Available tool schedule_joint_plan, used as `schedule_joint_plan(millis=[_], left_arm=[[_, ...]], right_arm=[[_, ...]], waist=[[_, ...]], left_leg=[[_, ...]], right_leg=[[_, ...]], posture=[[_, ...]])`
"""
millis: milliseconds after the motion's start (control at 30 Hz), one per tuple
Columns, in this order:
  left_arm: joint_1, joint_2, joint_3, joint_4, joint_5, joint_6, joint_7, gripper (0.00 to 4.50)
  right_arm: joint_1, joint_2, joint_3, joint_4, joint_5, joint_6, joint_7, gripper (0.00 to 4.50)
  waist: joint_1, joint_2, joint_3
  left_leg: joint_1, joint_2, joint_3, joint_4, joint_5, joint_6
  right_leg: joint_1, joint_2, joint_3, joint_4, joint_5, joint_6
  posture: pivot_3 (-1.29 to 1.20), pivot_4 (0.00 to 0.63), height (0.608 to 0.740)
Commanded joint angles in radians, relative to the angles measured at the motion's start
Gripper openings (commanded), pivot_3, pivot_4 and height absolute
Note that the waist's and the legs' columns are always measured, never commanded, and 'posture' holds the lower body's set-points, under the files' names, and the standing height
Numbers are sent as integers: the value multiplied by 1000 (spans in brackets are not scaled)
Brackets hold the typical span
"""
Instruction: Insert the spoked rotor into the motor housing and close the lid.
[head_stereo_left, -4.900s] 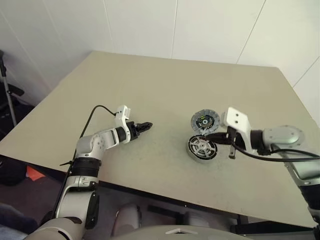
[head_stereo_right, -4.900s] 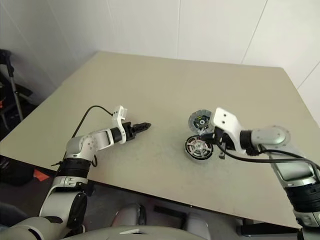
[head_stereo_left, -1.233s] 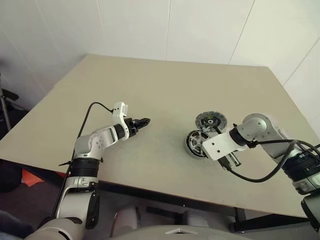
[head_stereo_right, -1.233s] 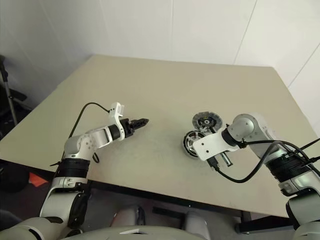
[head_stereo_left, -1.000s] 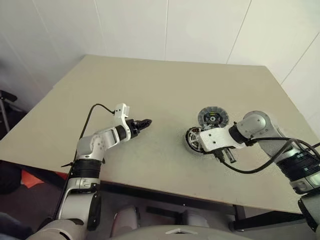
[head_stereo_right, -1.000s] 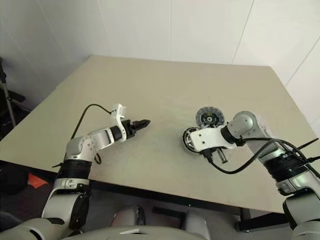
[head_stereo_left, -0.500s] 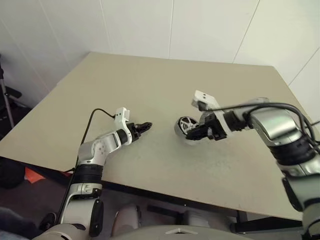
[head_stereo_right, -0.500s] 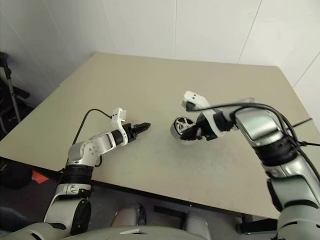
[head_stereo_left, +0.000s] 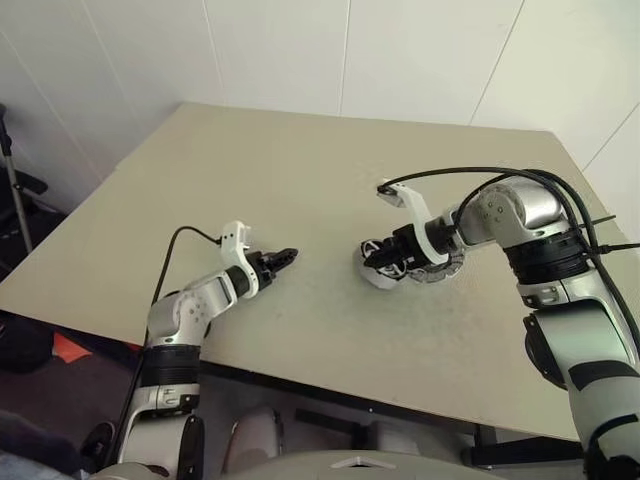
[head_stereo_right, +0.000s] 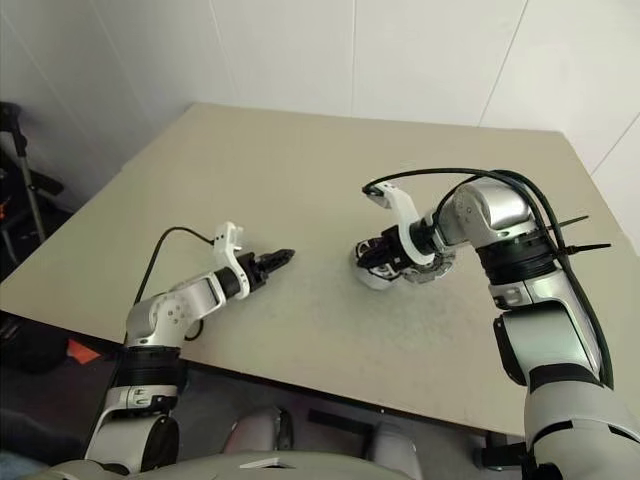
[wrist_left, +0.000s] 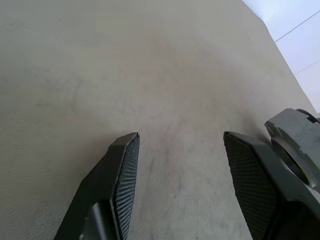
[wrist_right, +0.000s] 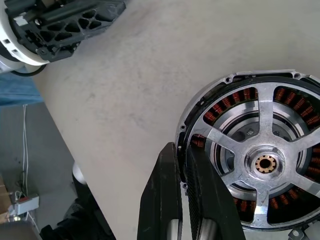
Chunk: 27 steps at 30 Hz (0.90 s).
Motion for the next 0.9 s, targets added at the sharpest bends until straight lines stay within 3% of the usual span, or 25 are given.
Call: schedule_joint_plan(millis=[33, 200, 433, 633, 667, 800, 900], left_arm=[[7, 5, 11, -40, -18, 5, 13, 2824], [3, 9, 15, -39, -26, 7, 22, 2824], [-8, 23, 17, -31, -32, 6, 22, 2824], [-21, 30, 13, -16, -30, 2, 17, 2824], [-23, 31, 12, -14, -30, 2, 16, 2824], [-31, 31, 9, -4, -28, -2, 14, 2824], [-36, 29, 4, -1, -27, -3, 10, 2824]], right_arm=[[-74, -21, -4, 10, 262, 4, -175, 13], [-20, -24, -4, 21, 463, 4, -393, 13], [52, 0, -44, 6, 562, 4, -597, 2174], [17, -1, -73, 4, 680, 4, -658, 4139], [4, 1, -83, 3, 688, 4, -661, 4464], [-61, 31, -159, -74, 626, -27, -570, 4487], [-102, -44, -122, -247, 408, -265, -292, 4487]], waist=[[1, 0, 0], [6, 0, 0], [17, 0, 0], [19, 0, 0], [19, 0, 0], [19, 0, 0], [26, 0, 0]], left_leg=[[0, 0, 0, 0, 0, 0], [0, 0, 0, -1, 0, 0], [0, 0, 0, -1, 1, -2], [0, 0, 0, -1, 3, -5], [0, 0, -1, -1, 3, -5], [-1, 0, -1, -1, 3, -5], [-4, 0, -1, -1, 3, -6]], right_leg=[[0, 0, 0, 0, 0, 0], [1, 0, 0, -2, 0, 0], [1, 0, 0, -1, 0, 1], [1, 0, 0, -1, 1, 3], [1, 0, 0, -1, 1, 4], [0, 1, 0, -1, 2, 4], [-3, 1, 0, -1, 3, 8]], posture=[[0, 0, 740], [0, 0, 740], [0, 0, 740], [0, 0, 740], [0, 0, 740], [0, 0, 740], [0, 0, 740]])
